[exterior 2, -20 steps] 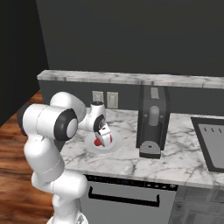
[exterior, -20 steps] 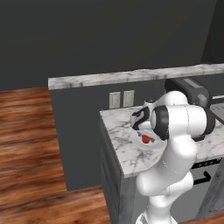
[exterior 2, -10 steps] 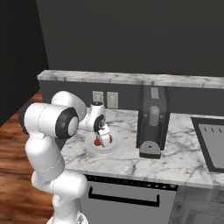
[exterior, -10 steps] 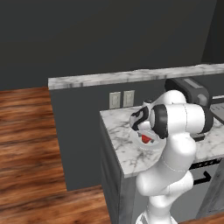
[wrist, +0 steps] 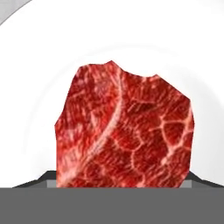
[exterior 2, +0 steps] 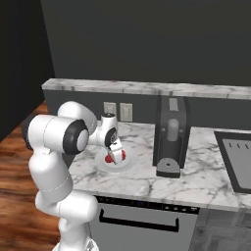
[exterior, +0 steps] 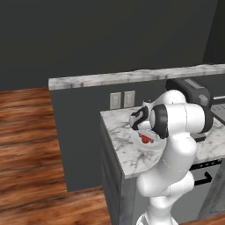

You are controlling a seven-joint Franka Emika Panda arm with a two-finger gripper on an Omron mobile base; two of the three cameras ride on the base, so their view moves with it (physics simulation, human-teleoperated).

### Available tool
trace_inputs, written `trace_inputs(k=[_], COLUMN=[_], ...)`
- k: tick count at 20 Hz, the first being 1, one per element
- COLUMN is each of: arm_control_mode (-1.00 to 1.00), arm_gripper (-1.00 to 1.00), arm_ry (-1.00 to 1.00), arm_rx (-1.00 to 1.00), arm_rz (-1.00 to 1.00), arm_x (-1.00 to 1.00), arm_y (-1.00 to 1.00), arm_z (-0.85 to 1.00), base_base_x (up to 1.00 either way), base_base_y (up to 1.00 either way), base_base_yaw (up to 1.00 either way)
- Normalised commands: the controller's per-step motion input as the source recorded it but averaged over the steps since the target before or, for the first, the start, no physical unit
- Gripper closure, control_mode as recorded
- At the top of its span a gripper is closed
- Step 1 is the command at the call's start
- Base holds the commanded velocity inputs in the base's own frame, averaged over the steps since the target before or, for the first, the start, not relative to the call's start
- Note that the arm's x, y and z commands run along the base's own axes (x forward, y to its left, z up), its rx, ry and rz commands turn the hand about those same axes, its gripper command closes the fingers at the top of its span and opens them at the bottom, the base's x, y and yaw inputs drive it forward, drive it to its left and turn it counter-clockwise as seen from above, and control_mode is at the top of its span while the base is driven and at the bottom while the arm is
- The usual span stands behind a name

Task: Pick up the knife from the drawer and place it on the cutting board. Then place the meat from the plate to the cutting board.

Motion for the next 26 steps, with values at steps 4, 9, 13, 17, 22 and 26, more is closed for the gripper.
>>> trace_inputs(k=[4,9,13,17,22,26], arm_control_mode=[-1.00,-1.00,-1.00,-1.00,-1.00,-1.00], arm_gripper=[1.00,1.00,1.00,1.00,1.00,1.00], arm_ry=[-0.05,-0.14,-0.14,-0.13,-0.08,-0.07], arm_rx=[0.03,0.00,0.00,0.00,0.00,0.00], arm_rz=[-0.03,-0.06,-0.08,-0.07,-0.08,-0.08], arm_x=[-0.27,-0.55,-0.64,-0.61,-0.61,-0.61], arm_y=[-0.01,-0.01,-0.05,-0.07,-0.10,-0.09], arm_z=[0.05,0.29,0.44,0.62,0.62,0.61], base_base_x=[0.00,0.00,0.00,0.00,0.00,0.00], base_base_y=[0.00,0.00,0.00,0.00,0.00,0.00], base_base_yaw=[0.00,0.00,0.00,0.00,0.00,0.00])
